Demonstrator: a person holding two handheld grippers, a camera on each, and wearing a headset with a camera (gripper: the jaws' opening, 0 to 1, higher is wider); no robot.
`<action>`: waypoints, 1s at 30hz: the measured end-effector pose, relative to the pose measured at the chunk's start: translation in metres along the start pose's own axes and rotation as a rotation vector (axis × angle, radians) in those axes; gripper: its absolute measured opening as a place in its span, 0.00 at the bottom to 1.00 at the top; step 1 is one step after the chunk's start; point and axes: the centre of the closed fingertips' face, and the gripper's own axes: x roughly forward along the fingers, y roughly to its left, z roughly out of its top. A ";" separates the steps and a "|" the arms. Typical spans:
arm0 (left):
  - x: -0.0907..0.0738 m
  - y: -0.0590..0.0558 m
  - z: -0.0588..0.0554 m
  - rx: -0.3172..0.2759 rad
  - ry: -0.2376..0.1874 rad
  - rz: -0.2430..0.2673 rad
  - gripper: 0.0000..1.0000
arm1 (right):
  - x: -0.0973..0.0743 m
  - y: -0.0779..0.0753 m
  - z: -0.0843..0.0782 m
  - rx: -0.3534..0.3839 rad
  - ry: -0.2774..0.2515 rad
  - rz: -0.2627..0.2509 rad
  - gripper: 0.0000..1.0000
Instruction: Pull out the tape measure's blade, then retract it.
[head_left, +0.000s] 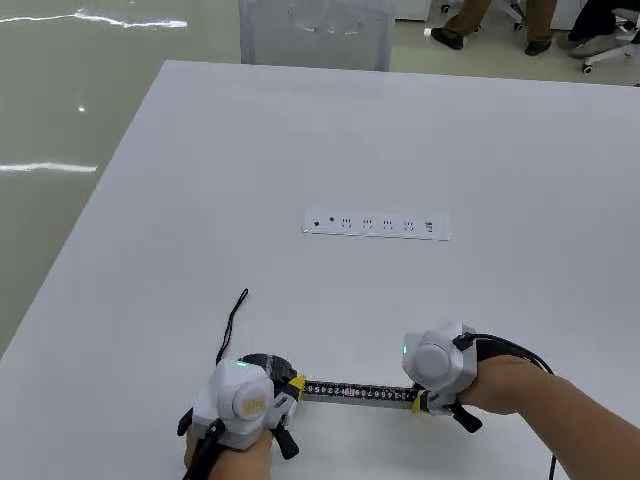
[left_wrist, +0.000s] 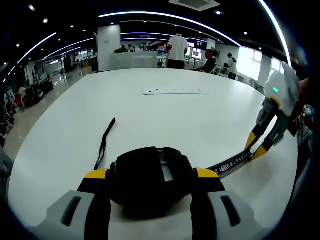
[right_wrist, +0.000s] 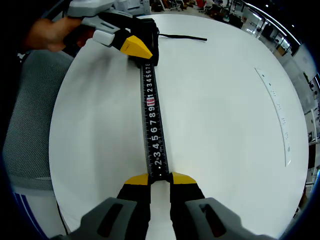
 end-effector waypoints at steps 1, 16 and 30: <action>-0.001 0.000 0.001 -0.001 0.000 0.001 0.60 | 0.000 0.000 0.001 -0.001 -0.001 0.000 0.13; -0.001 0.001 0.000 -0.005 0.003 -0.004 0.60 | 0.000 0.001 0.011 -0.006 -0.007 0.003 0.13; -0.001 0.001 0.000 -0.012 0.002 -0.009 0.61 | 0.004 0.001 0.019 -0.012 -0.015 -0.002 0.13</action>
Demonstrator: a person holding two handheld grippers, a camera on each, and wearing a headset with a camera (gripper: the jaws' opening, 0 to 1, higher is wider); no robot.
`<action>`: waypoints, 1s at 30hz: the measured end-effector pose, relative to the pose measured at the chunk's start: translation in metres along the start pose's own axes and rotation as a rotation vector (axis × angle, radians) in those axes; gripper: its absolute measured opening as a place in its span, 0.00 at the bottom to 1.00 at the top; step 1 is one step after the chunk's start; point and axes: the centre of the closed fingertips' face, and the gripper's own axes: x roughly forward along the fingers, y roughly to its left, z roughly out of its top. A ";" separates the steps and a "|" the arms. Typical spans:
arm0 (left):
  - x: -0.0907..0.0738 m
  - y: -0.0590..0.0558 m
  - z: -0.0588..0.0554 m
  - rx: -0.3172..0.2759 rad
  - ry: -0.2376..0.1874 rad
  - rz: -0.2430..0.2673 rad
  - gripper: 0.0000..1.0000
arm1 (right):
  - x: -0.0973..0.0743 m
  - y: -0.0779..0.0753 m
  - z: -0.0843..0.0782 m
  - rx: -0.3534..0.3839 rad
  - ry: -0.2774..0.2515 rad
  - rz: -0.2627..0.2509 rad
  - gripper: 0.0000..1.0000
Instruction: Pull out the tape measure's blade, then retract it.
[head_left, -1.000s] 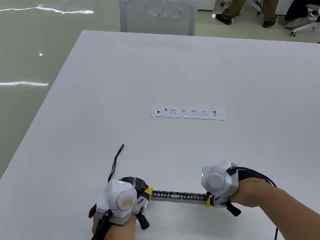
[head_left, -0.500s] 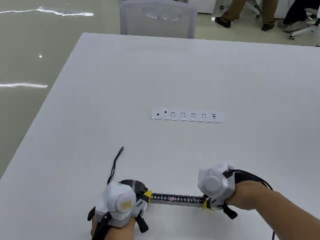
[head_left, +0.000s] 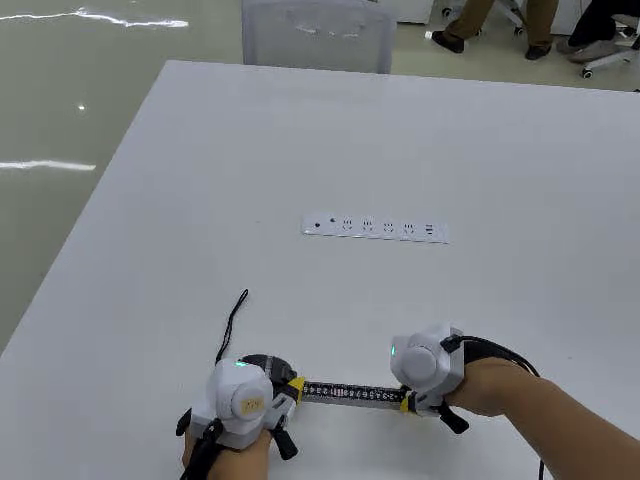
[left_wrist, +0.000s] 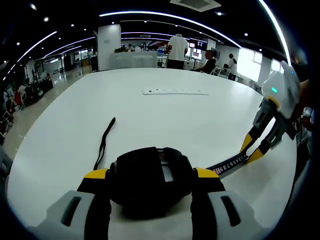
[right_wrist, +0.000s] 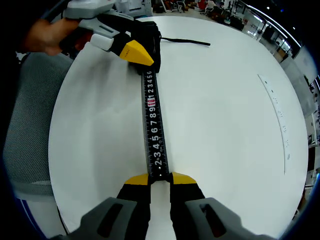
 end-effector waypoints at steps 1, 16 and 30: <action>0.000 0.000 0.000 0.000 0.000 -0.001 0.61 | 0.000 0.000 0.001 0.001 0.000 0.000 0.13; 0.003 0.000 -0.003 -0.003 0.000 -0.002 0.61 | 0.004 0.001 0.008 -0.005 -0.009 0.002 0.13; 0.001 0.000 -0.003 -0.004 -0.001 -0.006 0.61 | 0.005 0.004 0.018 0.002 -0.033 0.006 0.13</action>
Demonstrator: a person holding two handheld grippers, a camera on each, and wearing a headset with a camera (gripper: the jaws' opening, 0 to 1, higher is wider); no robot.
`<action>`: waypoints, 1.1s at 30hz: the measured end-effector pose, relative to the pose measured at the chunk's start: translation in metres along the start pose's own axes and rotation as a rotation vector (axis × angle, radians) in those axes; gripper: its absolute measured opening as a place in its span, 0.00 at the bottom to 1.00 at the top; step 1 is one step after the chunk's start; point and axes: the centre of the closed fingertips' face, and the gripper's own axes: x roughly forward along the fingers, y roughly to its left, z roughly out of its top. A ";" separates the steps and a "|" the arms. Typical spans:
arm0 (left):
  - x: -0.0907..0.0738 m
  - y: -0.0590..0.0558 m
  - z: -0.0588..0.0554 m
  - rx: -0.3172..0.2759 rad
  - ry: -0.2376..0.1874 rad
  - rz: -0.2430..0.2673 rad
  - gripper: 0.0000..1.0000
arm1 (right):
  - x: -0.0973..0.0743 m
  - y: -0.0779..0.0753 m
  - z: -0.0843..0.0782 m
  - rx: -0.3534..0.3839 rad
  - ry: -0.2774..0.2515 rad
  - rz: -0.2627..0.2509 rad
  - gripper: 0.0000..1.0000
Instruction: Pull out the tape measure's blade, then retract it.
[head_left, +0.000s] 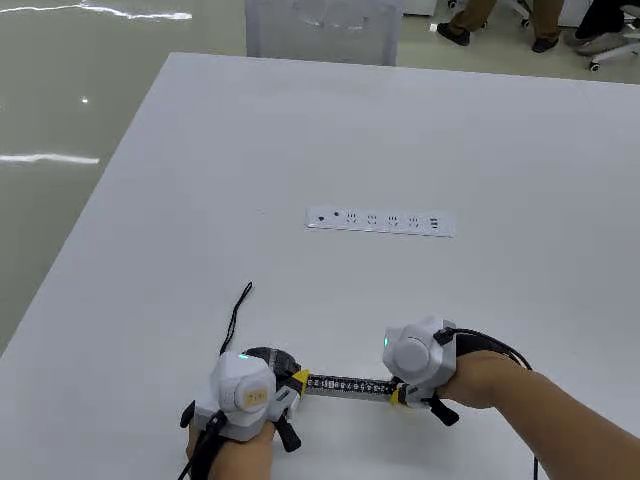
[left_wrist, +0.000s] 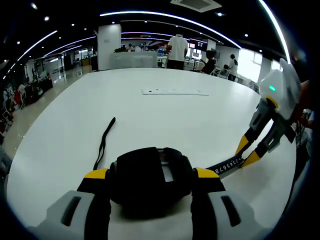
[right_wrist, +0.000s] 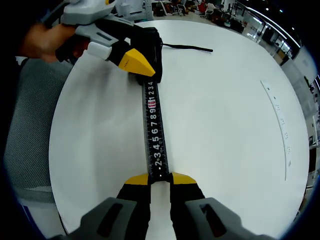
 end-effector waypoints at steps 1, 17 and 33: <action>0.000 0.000 0.000 0.000 0.000 0.000 0.61 | 0.000 0.000 0.001 0.000 -0.001 0.000 0.13; -0.004 -0.002 0.003 -0.007 0.003 -0.010 0.61 | 0.010 0.000 0.018 -0.012 -0.022 0.006 0.13; -0.005 -0.003 0.005 -0.009 0.004 -0.017 0.61 | 0.014 0.002 0.032 -0.019 -0.040 0.011 0.13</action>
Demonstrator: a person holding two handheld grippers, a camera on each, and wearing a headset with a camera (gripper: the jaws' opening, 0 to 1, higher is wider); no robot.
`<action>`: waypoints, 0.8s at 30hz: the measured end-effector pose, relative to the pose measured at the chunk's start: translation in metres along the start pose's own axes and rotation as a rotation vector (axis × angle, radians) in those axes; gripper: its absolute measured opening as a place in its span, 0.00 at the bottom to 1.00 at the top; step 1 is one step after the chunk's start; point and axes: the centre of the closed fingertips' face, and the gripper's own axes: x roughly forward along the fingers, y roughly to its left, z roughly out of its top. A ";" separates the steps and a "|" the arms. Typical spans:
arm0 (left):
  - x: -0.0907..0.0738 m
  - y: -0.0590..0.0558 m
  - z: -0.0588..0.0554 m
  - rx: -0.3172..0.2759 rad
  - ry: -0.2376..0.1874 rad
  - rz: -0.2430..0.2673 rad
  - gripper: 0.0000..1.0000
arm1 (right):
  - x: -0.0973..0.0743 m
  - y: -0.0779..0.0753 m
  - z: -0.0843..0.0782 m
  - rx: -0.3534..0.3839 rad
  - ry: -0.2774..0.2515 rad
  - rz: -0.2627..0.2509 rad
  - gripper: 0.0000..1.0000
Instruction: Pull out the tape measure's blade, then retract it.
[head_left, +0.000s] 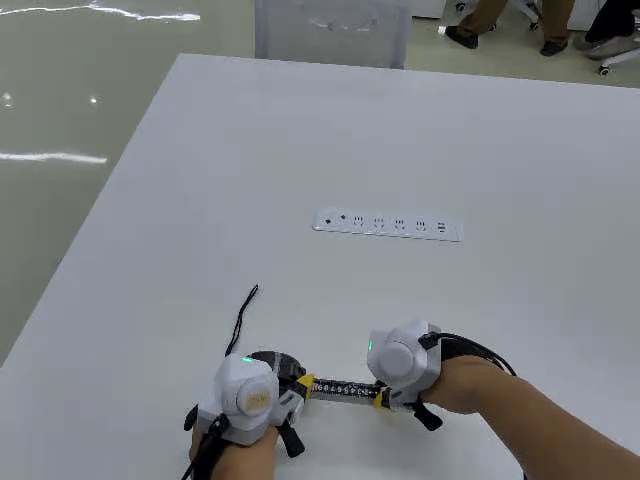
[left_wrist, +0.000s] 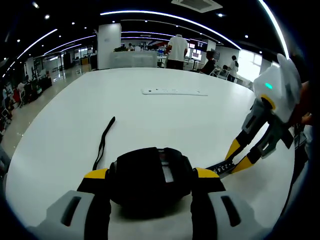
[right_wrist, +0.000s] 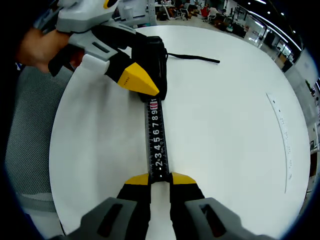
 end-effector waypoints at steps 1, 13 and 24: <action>0.000 0.000 0.000 0.000 0.000 0.000 0.61 | 0.000 0.000 0.001 -0.001 -0.001 -0.001 0.13; 0.001 0.000 -0.002 0.001 -0.001 0.000 0.61 | 0.007 0.002 0.015 0.001 -0.028 -0.004 0.13; 0.003 0.001 -0.002 -0.004 0.004 -0.005 0.61 | 0.008 0.005 0.027 0.000 -0.044 0.000 0.13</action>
